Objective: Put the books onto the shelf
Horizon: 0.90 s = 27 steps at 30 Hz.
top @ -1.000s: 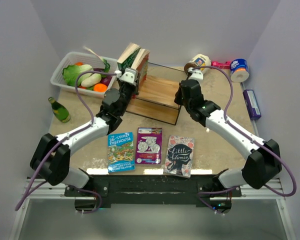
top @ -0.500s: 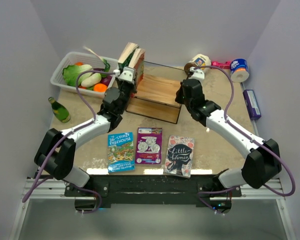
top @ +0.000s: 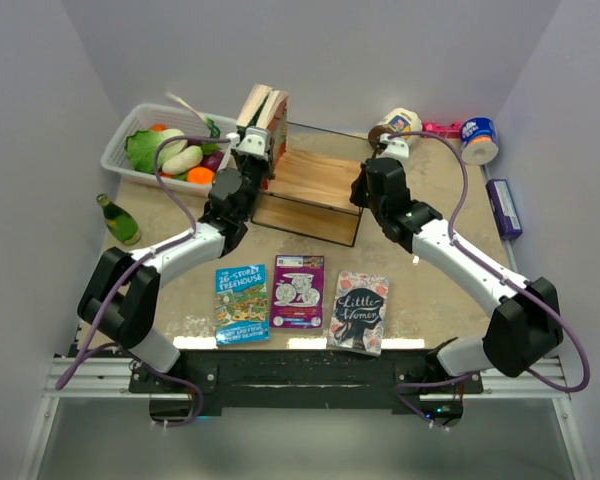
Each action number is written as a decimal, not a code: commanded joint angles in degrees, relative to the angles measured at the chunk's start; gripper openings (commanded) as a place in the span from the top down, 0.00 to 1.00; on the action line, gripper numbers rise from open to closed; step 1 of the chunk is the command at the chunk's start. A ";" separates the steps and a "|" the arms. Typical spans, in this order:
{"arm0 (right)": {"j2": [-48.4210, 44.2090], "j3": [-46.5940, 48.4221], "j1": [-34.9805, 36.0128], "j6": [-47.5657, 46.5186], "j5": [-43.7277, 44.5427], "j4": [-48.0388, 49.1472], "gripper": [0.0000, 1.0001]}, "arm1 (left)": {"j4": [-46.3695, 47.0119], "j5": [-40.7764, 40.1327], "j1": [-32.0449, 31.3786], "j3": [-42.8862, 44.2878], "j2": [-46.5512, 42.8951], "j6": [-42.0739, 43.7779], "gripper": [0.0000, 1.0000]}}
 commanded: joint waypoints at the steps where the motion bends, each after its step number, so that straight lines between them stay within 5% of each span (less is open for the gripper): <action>1: 1.51 -1.12 0.28 -0.97 -2.31 0.82 1.00 | 1.83 -3.12 1.61 2.33 0.71 -1.81 0.78; 3: 1.52 -0.94 0.28 -0.97 -2.40 0.83 1.00 | 1.04 -3.92 1.96 2.07 0.45 -2.51 0.57; 6: 1.69 -0.85 0.28 -0.97 -2.32 0.91 1.00 | 0.16 -4.36 2.05 1.81 -0.25 -2.52 0.43; 16: 1.96 -0.41 0.20 -1.06 -2.14 1.00 1.00 | -1.43 -5.24 2.14 0.84 -2.71 -2.34 0.33; 19: 1.87 -0.50 0.28 -1.14 -2.14 1.18 1.00 | 0.50 -4.10 2.05 -0.39 -2.98 -0.33 0.42; 23: 1.96 -0.85 0.28 -1.14 -2.49 1.35 1.00 | 0.42 -3.13 2.05 0.13 -2.10 1.26 0.75; 27: 2.04 -0.94 0.28 -1.14 -2.49 1.53 1.00 | 0.33 -4.53 2.05 0.92 -1.22 3.02 0.94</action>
